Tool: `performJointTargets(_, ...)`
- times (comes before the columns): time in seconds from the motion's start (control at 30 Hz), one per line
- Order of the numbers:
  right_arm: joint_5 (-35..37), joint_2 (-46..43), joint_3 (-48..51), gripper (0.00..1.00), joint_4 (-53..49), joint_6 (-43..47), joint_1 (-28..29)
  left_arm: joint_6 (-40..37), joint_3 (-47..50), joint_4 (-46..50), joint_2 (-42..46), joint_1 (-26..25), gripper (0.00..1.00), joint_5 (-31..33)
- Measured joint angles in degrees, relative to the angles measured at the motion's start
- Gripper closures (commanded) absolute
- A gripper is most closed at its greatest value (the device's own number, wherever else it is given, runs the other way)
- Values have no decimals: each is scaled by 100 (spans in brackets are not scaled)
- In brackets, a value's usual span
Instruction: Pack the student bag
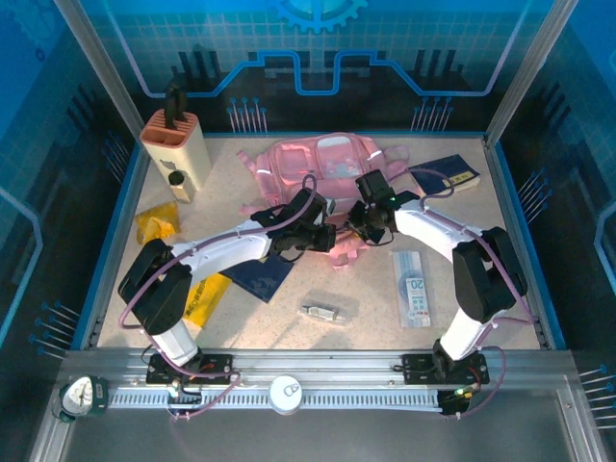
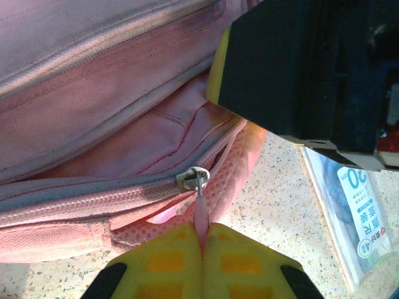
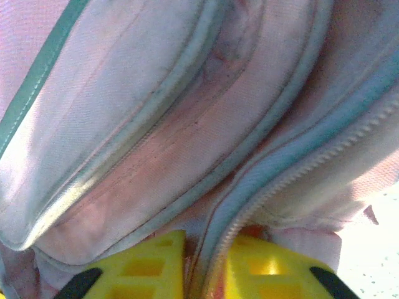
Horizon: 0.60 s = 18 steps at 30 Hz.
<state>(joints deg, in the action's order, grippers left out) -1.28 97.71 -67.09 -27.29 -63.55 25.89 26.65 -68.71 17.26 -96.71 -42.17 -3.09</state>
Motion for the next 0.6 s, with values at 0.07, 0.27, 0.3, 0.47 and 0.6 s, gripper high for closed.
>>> performJointTargets(0.07,4,0,-2,100,-31,74,0,-39,-26,42,0,0,100,0)
performJointTargets(0.27,31,-2,-17,100,-63,452,-20,-396,-52,197,2,11,100,90)
performJointTargets(0.3,22,-2,-31,100,-83,546,-39,-455,-52,236,9,33,100,101)
performJointTargets(0.47,96,-2,-310,100,-337,1137,-229,-708,81,387,251,361,100,138)
performJointTargets(0.6,129,-2,-647,100,-514,1628,-455,-785,417,378,555,789,100,136)
